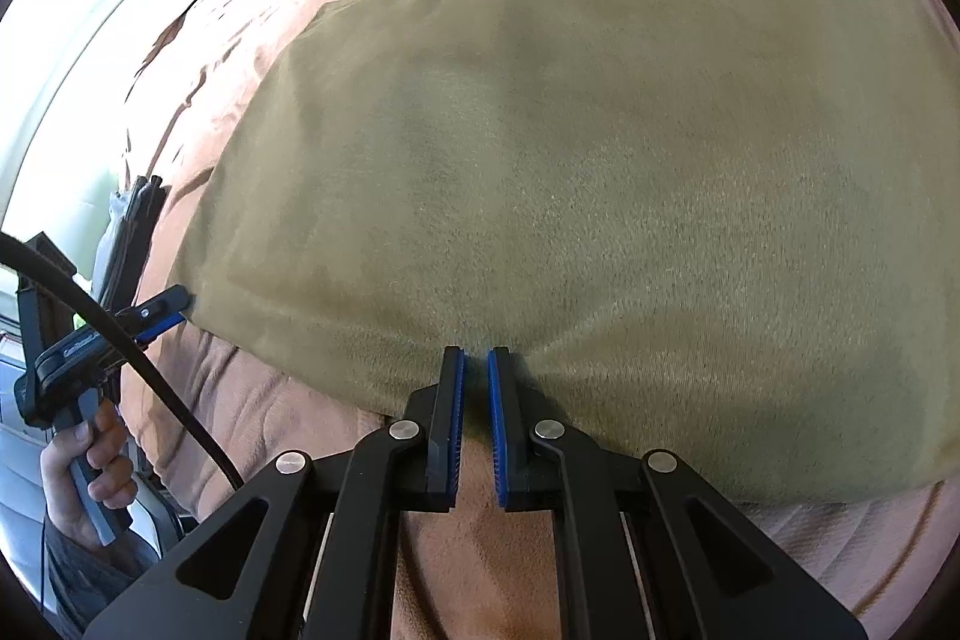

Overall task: Fold small clothes
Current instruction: 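Move both tools to the edge of the folded shirt, then grasp the folded shirt edge with the left tool while the right tool grasps its edge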

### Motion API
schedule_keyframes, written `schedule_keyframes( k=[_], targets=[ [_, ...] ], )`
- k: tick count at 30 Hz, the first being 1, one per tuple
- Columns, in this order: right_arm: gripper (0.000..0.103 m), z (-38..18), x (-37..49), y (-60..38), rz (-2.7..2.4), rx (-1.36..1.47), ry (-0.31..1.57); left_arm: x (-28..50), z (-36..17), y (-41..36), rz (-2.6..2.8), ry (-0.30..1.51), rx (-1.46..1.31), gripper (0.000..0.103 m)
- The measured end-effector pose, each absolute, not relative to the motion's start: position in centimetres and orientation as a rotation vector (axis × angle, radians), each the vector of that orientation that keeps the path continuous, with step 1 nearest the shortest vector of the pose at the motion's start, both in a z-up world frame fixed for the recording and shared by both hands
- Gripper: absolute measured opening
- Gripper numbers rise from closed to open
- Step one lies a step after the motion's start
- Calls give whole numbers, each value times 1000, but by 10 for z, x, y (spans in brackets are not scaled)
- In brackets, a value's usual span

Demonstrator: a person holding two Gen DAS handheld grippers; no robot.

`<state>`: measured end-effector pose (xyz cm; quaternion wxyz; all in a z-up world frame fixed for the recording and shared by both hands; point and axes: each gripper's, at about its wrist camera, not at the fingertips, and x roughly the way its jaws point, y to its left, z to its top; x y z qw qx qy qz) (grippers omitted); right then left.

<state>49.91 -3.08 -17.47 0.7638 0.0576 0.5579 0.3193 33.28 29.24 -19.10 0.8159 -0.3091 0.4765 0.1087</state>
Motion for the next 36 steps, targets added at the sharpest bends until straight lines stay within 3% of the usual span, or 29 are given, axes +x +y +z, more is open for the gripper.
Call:
schedule_keyframes(
  k=[2, 4, 22, 28, 36],
  targets=[
    [5, -173, 493, -28, 692, 117, 1204, 330, -195, 298, 240, 1000, -690, 24],
    [5, -173, 490, -24, 692, 110, 1198, 327, -198, 301, 246, 989, -706, 21],
    [5, -163, 501, -4, 667, 91, 1208, 314, -206, 312, 202, 911, -896, 21],
    [5, -161, 521, 4, 640, 93, 1187, 309, -200, 307, 223, 896, -895, 14],
    [4, -157, 563, 18, 585, 75, 1158, 307, -201, 304, 259, 878, -922, 13]
  ],
)
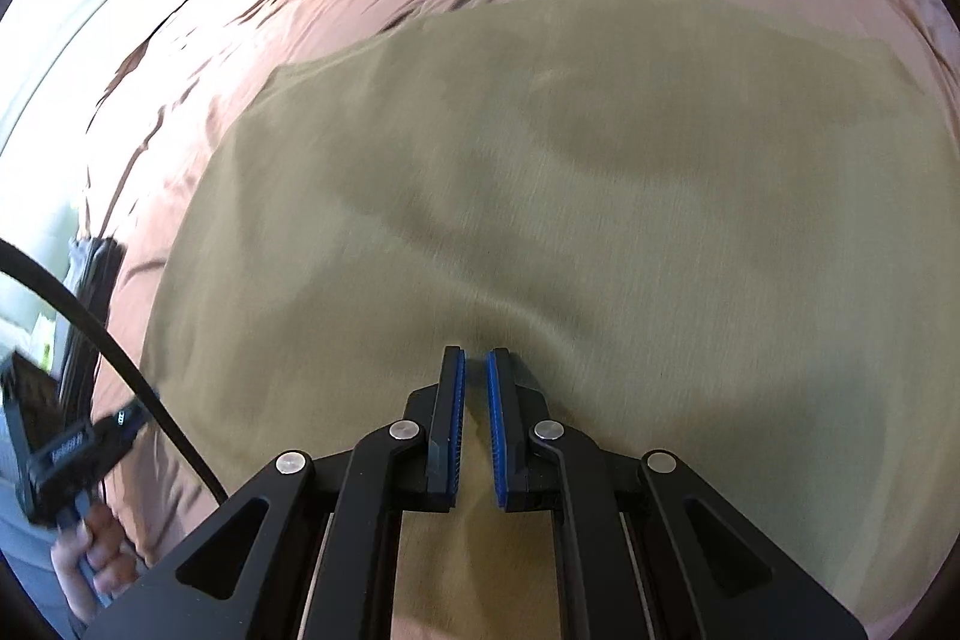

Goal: Fold small clothes

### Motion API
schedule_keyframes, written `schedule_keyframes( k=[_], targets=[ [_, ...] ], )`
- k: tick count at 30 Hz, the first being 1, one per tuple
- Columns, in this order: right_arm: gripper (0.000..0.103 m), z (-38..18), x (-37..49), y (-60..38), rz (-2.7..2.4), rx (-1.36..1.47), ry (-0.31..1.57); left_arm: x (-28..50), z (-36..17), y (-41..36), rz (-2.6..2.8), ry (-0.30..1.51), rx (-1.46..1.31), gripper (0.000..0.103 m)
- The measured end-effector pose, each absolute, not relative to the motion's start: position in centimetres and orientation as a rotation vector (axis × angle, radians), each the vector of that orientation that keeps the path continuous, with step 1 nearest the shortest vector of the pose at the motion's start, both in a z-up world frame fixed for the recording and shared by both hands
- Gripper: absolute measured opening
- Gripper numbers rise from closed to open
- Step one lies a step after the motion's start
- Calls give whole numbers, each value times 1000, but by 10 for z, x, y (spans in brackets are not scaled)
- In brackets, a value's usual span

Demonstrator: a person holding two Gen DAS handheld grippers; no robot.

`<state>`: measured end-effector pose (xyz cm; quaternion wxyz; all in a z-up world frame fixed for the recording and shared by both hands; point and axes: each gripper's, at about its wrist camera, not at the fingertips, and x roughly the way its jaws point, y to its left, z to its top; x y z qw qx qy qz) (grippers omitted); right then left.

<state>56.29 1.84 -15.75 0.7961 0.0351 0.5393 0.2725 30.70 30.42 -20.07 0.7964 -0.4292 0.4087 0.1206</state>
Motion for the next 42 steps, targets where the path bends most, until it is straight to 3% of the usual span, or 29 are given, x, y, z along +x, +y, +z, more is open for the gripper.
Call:
schedule_keyframes(
  k=[12, 20, 30, 42],
  targets=[
    [4, -165, 621, 38, 560, 107, 1149, 313, -196, 298, 338, 914, -912, 13],
    [4, -171, 659, 49, 546, 123, 1138, 308, -200, 302, 320, 897, -998, 25],
    [4, -178, 696, 58, 522, 163, 1117, 303, -201, 299, 333, 882, -1037, 26],
    [4, -168, 680, 52, 556, 190, 1142, 297, -207, 295, 343, 850, -1061, 29]
  ],
)
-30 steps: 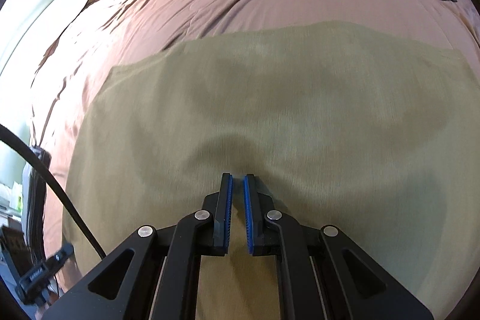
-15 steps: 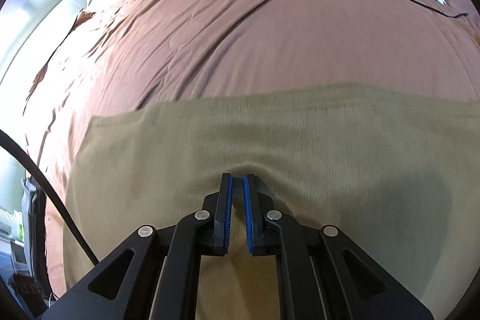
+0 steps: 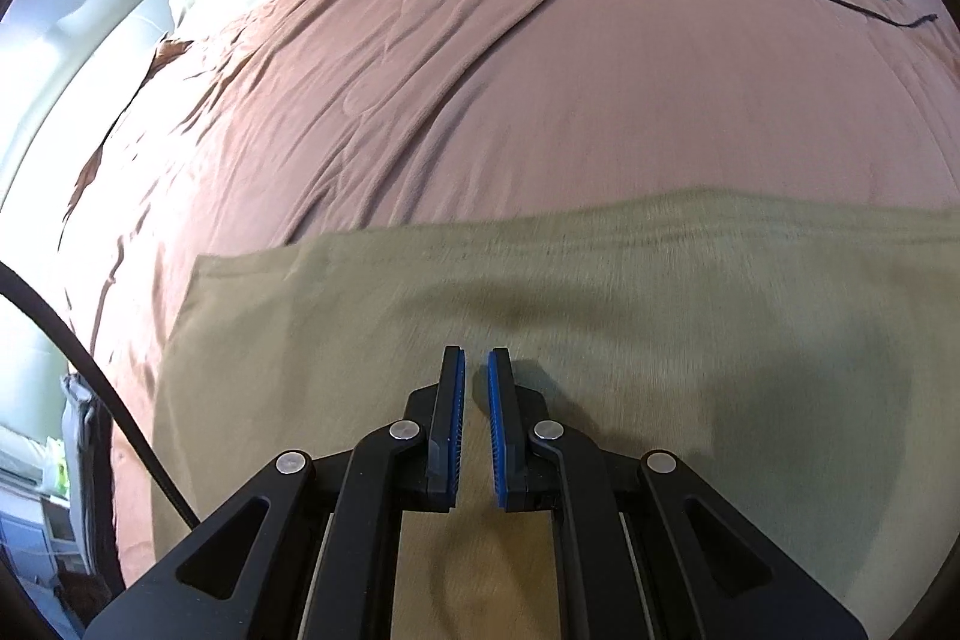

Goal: Fold small clothes

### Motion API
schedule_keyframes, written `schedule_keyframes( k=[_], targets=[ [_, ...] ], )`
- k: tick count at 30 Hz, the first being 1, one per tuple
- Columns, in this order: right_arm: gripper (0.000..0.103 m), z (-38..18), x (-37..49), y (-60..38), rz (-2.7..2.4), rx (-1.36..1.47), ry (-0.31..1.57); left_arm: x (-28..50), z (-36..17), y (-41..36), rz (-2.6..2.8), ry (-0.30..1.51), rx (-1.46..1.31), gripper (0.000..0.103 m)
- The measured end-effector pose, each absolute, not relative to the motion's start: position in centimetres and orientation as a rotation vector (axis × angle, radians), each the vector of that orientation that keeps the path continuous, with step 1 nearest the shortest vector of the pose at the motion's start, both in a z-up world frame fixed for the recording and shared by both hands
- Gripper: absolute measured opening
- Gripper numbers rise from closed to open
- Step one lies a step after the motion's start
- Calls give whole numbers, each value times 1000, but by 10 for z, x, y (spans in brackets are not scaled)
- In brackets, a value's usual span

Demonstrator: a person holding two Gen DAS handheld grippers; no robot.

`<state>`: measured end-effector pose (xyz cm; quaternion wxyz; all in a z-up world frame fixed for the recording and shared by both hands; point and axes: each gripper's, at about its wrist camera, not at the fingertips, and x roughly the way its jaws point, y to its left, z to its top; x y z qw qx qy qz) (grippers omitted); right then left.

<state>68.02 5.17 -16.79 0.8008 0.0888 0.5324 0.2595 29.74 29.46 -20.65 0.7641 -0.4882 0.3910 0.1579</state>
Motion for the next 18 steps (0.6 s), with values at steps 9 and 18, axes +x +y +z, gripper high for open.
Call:
schedule_keyframes(
  k=[9, 18],
  targets=[
    [4, -168, 646, 39, 579, 190, 1187, 294, -202, 297, 303, 831, -1078, 8],
    [5, -156, 607, 31, 592, 160, 1200, 295, -169, 295, 180, 734, -1106, 6]
  ],
)
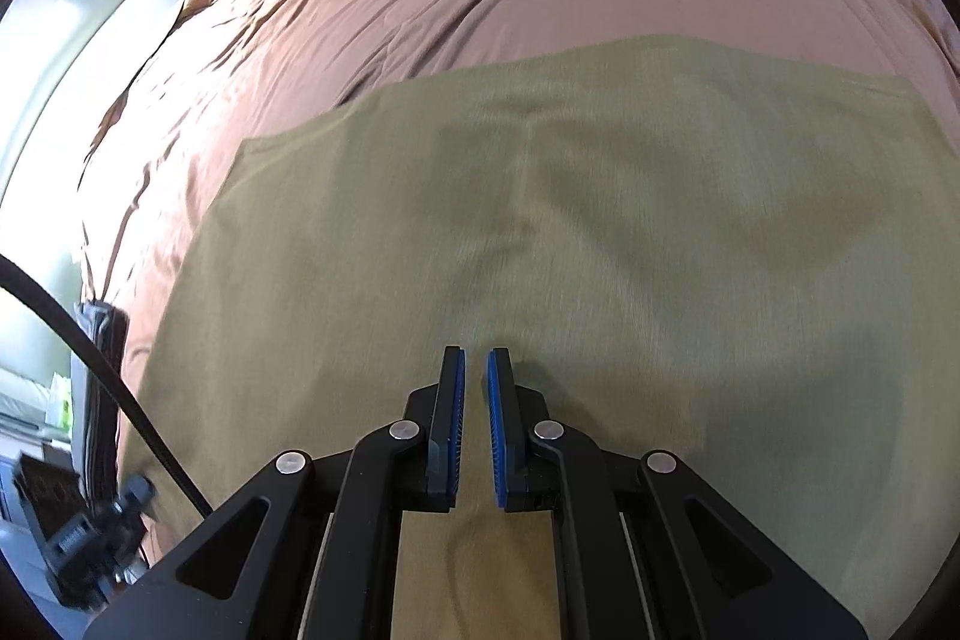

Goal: Fold small clothes

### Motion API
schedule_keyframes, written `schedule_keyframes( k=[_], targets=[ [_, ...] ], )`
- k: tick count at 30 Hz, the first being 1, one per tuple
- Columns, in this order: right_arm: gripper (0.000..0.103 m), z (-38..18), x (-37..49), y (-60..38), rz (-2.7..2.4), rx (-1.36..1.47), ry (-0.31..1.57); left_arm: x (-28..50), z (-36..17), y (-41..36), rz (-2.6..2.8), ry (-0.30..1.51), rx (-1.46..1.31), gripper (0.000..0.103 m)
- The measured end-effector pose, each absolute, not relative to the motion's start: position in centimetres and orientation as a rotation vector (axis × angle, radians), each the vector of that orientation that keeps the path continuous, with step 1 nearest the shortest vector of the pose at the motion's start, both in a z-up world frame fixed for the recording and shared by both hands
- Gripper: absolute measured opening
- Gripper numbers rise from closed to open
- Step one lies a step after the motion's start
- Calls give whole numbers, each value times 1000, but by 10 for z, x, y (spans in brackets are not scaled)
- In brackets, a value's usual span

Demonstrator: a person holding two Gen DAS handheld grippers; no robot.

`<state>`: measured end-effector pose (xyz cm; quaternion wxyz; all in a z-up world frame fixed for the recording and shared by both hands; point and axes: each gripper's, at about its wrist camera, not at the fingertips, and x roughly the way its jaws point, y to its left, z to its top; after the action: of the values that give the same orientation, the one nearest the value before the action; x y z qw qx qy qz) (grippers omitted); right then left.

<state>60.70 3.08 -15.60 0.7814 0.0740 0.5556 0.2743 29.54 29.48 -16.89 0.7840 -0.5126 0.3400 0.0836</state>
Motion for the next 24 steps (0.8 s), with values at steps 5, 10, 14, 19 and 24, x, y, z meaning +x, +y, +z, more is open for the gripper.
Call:
schedule_keyframes(
  k=[5, 10, 14, 19, 24],
  targets=[
    [5, -153, 586, 28, 589, 142, 1206, 303, -146, 290, 114, 701, -1090, 6],
    [4, -158, 565, 27, 609, 120, 1233, 315, -128, 285, 60, 684, -1071, 5],
    [4, -164, 549, 26, 599, 86, 1250, 328, -114, 278, 17, 678, -1052, 5],
    [4, -165, 537, 19, 601, 105, 1267, 345, -97, 269, -24, 670, -1025, 5],
    [4, -163, 526, 16, 618, 107, 1283, 364, -77, 254, -70, 668, -983, 5]
  ],
)
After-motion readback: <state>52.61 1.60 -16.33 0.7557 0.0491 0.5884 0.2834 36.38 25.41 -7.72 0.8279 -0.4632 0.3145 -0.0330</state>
